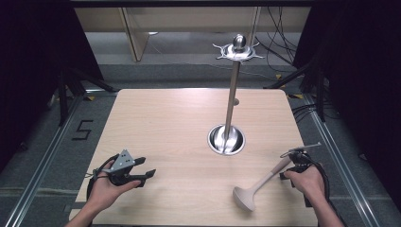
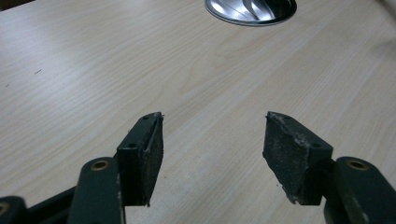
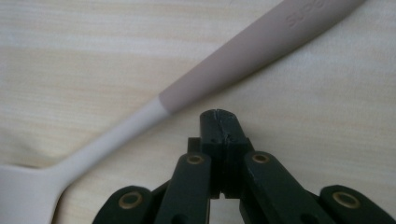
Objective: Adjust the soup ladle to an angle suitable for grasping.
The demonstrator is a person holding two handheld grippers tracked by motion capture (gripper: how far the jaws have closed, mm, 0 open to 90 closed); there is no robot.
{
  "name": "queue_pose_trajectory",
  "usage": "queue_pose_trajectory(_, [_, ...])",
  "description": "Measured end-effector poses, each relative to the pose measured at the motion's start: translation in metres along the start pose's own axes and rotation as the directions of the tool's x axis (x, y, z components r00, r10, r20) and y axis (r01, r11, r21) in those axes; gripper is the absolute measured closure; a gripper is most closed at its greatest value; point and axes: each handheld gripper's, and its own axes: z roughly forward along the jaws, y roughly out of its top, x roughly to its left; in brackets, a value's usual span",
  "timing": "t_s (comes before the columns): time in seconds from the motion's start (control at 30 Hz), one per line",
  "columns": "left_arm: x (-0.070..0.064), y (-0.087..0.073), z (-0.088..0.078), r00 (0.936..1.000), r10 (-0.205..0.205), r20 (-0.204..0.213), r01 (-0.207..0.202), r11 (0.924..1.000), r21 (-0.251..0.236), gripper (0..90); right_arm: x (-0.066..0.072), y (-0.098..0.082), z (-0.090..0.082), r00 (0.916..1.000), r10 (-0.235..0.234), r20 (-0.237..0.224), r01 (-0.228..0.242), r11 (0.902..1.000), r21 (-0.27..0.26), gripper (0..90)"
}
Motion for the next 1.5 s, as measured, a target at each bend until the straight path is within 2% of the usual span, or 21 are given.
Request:
queue_pose_trajectory(0.07, [0.001,0.0,0.0,0.9999,0.01,-0.002,-0.01,0.9999,0.007,37.2,0.002,0.004,0.001,0.9999,0.016,0.006,-0.016,0.9998,0.009,90.0])
queue_pose_trajectory(0.13, [0.002,0.0,0.0,0.9996,0.026,-0.005,-0.026,0.9995,0.017,37.2,0.0,0.007,0.003,0.9998,-0.02,0.007,0.02,0.9998,-0.006,90.0])
queue_pose_trajectory(0.17, [0.001,0.0,0.0,1.0,0.001,-0.007,-0.001,0.9999,0.012,37.2,-0.001,0.009,0.003,0.999,-0.037,0.024,0.037,0.9993,-0.001,90.0])
queue_pose_trajectory(0.2, [0.001,0.0,0.0,0.9999,0.015,-0.006,-0.015,0.9998,0.015,37.1,0.0,0.01,0.004,0.9994,-0.027,0.021,0.027,0.9996,-0.006,90.0])
queue_pose_trajectory(0.23, [0.0,0.0,0.0,0.9999,-0.012,-0.002,0.012,0.9998,0.015,37.1,0.004,0.011,0.005,0.9997,0.017,0.017,-0.017,0.9999,-0.001,90.0])
queue_pose_trajectory(0.33, [0.001,0.0,0.0,0.9999,0.014,0.0,-0.014,0.9999,0.008,37.1,0.001,0.016,0.007,0.9973,-0.058,0.045,0.059,0.9981,-0.021,90.0])
queue_pose_trajectory(0.37, [0.001,0.0,0.0,0.9999,0.013,0.0,-0.013,0.9999,0.007,37.1,0.009,0.016,0.008,0.9992,0.035,0.022,-0.035,0.9993,-0.012,90.0])
queue_pose_trajectory(0.4, [0.001,0.0,0.0,0.9999,0.012,0.0,-0.012,0.9999,0.008,37.1,0.002,0.019,0.008,0.9965,-0.072,0.043,0.072,0.9973,-0.011,90.0])
queue_pose_trajectory(0.9, [0.001,0.0,0.0,1.0,0.002,0.003,-0.002,1.0,0.001,37.1,0.016,0.043,0.021,0.9921,-0.09,0.087,0.095,0.994,-0.055,90.0])
queue_pose_trajectory(0.93, [0.001,0.0,0.0,1.0,0.004,0.003,-0.004,1.0,0.003,37.1,0.017,0.044,0.021,0.9938,-0.086,0.07,0.09,0.9943,-0.056,90.0])
queue_pose_trajectory(0.97, [0.001,0.0,0.0,1.0,0.008,0.002,-0.008,1.0,0.006,37.1,0.022,0.044,0.021,0.9976,-0.028,0.063,0.031,0.9982,-0.052,90.0])
queue_pose_trajectory(1.0, [0.001,0.001,0.0,0.9999,0.015,-0.002,-0.015,0.9999,0.008,37.1,0.018,0.045,0.023,0.9921,-0.09,0.087,0.095,0.9936,-0.061,90.0])
queue_pose_trajectory(1.07, [0.001,0.0,0.0,0.9999,0.014,0.003,-0.014,0.9999,0.008,37.1,0.02,0.048,0.024,0.9922,-0.091,0.086,0.095,0.994,-0.054,90.0])
queue_pose_trajectory(1.1, [0.001,0.0,0.0,0.9999,0.013,0.003,-0.013,0.9999,0.008,37.1,0.022,0.049,0.024,0.9937,-0.084,0.075,0.088,0.9944,-0.058,90.0])
queue_pose_trajectory(1.13, [0.001,0.0,0.0,0.9999,0.013,-0.002,-0.013,0.9999,0.008,37.0,0.026,0.048,0.025,0.9978,-0.031,0.059,0.034,0.9977,-0.058,90.0])
queue_pose_trajectory(1.17, [0.001,0.0,0.0,0.9999,0.013,-0.002,-0.013,0.9999,0.008,37.0,0.023,0.05,0.026,0.9919,-0.097,0.082,0.102,0.9926,-0.066,90.0])
queue_pose_trajectory(1.23, [0.001,0.0,0.0,1.0,0.002,0.003,-0.002,1.0,0.002,37.0,0.025,0.052,0.026,0.9935,-0.093,0.065,0.097,0.9935,-0.061,90.0])
queue_pose_trajectory(1.37, [0.001,0.0,-0.001,1.0,0.008,-0.004,-0.008,0.9999,0.008,37.0,0.026,0.054,0.024,0.9953,-0.044,0.086,0.05,0.996,-0.073,74.6])
queue_pose_trajectory(1.4, [0.001,0.0,-0.001,1.0,0.009,-0.003,-0.009,0.9999,0.006,37.0,0.027,0.054,0.018,0.9978,-0.003,0.066,0.01,0.9947,-0.102,62.9])
queue_pose_trajectory(1.47, [0.0,0.0,0.0,0.9999,-0.013,0.001,0.013,0.9999,0.002,37.0,0.029,0.054,0.015,0.9982,0.011,0.059,-0.005,0.9947,-0.102,59.5])
queue_pose_trajectory(1.5, [0.002,0.001,0.0,0.9999,0.015,0.006,-0.015,0.9998,0.01,37.0,0.031,0.054,0.013,0.9986,0.037,0.038,-0.033,0.9933,-0.111,57.9])
